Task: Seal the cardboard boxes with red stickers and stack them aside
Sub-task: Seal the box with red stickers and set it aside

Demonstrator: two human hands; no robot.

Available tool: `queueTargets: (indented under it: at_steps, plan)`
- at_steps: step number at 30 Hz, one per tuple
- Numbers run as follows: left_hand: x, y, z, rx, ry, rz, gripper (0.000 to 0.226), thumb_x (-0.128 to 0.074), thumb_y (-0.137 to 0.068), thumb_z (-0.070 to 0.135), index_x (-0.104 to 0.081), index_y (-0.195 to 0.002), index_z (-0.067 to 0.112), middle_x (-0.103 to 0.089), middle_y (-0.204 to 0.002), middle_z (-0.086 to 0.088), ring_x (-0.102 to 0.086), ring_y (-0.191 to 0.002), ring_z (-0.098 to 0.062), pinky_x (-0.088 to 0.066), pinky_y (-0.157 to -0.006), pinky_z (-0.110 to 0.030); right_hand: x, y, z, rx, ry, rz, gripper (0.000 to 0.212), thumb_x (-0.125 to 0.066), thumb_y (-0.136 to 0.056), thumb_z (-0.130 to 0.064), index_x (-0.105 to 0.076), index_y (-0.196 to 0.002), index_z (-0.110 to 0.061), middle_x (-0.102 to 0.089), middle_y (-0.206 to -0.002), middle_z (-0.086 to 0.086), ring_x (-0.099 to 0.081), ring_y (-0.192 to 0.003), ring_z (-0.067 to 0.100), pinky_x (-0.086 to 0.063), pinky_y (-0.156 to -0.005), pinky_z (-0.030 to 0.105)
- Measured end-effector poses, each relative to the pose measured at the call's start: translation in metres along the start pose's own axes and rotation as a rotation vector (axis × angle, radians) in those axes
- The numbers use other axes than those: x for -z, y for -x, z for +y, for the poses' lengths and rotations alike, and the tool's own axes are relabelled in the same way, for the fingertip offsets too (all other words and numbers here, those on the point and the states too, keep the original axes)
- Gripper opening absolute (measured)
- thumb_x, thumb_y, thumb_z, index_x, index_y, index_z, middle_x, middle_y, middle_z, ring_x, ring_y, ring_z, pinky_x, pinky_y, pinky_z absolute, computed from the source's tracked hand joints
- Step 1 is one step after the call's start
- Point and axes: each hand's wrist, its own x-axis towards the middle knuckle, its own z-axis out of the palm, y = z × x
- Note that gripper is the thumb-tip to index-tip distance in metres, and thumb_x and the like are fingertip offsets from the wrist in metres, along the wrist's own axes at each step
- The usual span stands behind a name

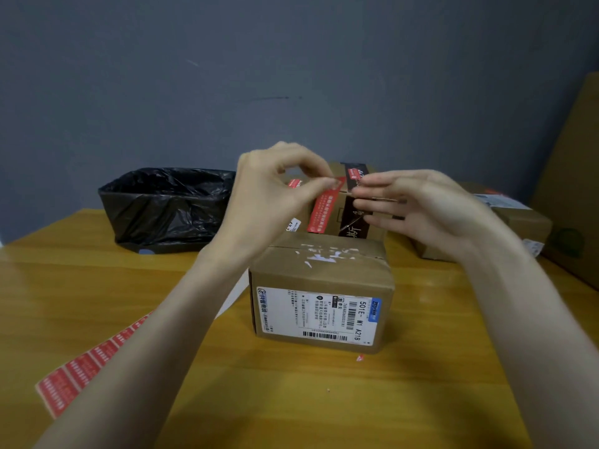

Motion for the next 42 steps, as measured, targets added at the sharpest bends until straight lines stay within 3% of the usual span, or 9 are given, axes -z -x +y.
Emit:
queueTargets:
  at_steps: [5,10,13,17,24,28,32,36,42]
  plan:
    - [-0.009,0.001,0.005,0.408,0.376,0.157,0.015,-0.074,-0.073,-0.001,-0.068,-0.07,0.012,-0.068,-0.064,0.009,-0.064,-0.066,-0.004,-0.049,-0.065,-0.014,-0.006,0.004,0.002,-0.043,0.212,-0.188,0.04,-0.067,-0.069,-0.031,-0.066,-0.105,-0.012,-0.073,-0.098,0.002,-0.069,-0.094,0.013,-0.053,-0.086,0.032]
    - [-0.01,0.002,0.003,0.526,0.525,0.225,0.011,-0.074,-0.074,0.0,-0.067,-0.074,0.009,-0.071,-0.076,-0.006,-0.067,-0.072,-0.012,-0.052,-0.07,-0.021,-0.019,0.002,0.007,0.009,0.269,-0.084,0.009,-0.071,-0.077,-0.005,-0.065,-0.077,-0.012,-0.07,-0.067,-0.001,-0.066,-0.064,0.008,-0.055,-0.065,0.022]
    - [-0.008,0.002,-0.003,0.522,0.478,0.247,0.012,-0.075,-0.074,0.002,-0.067,-0.073,0.011,-0.071,-0.078,-0.008,-0.068,-0.072,-0.018,-0.053,-0.069,-0.023,-0.019,0.002,0.005,0.049,0.204,-0.015,0.014,-0.068,-0.078,0.002,-0.064,-0.073,-0.01,-0.068,-0.062,0.0,-0.063,-0.054,0.007,-0.052,-0.056,0.018]
    - [-0.006,0.004,-0.01,0.468,0.273,0.211,0.008,-0.075,-0.076,0.01,-0.069,-0.075,0.016,-0.072,-0.079,-0.003,-0.07,-0.077,-0.017,-0.056,-0.074,-0.024,-0.016,0.002,0.002,0.106,0.136,0.062,0.015,-0.068,-0.078,0.002,-0.068,-0.075,-0.013,-0.066,-0.067,0.001,-0.063,-0.059,0.009,-0.054,-0.06,0.021]
    - [-0.004,0.004,-0.015,0.468,0.173,0.137,0.006,-0.068,-0.084,0.019,-0.074,-0.083,0.017,-0.071,-0.074,0.005,-0.067,-0.074,-0.006,-0.051,-0.073,-0.019,-0.016,0.002,0.001,0.14,0.068,0.175,0.016,-0.065,-0.082,-0.001,-0.07,-0.078,-0.015,-0.066,-0.08,0.005,-0.062,-0.065,0.009,-0.057,-0.064,0.019]
    - [-0.002,0.004,-0.018,0.445,0.055,0.149,0.012,-0.063,-0.087,0.019,-0.073,-0.08,0.02,-0.07,-0.074,0.013,-0.065,-0.074,0.001,-0.049,-0.073,-0.015,-0.015,0.005,-0.002,0.16,0.126,0.198,0.014,-0.065,-0.083,-0.001,-0.07,-0.08,-0.014,-0.066,-0.082,0.003,-0.063,-0.07,0.011,-0.058,-0.066,0.021]
    - [0.002,-0.001,-0.016,0.508,0.088,0.113,0.017,-0.06,-0.089,0.026,-0.07,-0.079,0.018,-0.071,-0.075,0.006,-0.063,-0.067,0.004,-0.045,-0.069,-0.007,-0.011,0.008,-0.005,0.157,0.192,0.185,0.015,-0.065,-0.083,-0.001,-0.071,-0.084,-0.015,-0.068,-0.084,0.004,-0.066,-0.071,0.013,-0.058,-0.066,0.021]
    - [0.001,-0.003,-0.008,0.555,0.133,0.033,0.012,-0.067,-0.084,0.031,-0.071,-0.08,0.02,-0.071,-0.077,0.004,-0.065,-0.072,-0.002,-0.051,-0.073,-0.014,-0.014,0.009,-0.006,0.166,0.225,0.149,0.017,-0.066,-0.082,0.001,-0.071,-0.08,-0.016,-0.068,-0.081,0.006,-0.065,-0.068,0.011,-0.057,-0.064,0.02]
    - [0.004,-0.002,-0.009,0.585,0.11,-0.024,0.009,-0.073,-0.079,0.015,-0.067,-0.077,0.022,-0.069,-0.079,0.003,-0.066,-0.077,-0.003,-0.053,-0.075,-0.02,-0.013,0.011,-0.008,0.172,0.24,0.118,0.015,-0.066,-0.081,-0.001,-0.072,-0.085,-0.014,-0.068,-0.081,0.006,-0.064,-0.067,0.01,-0.058,-0.065,0.021]
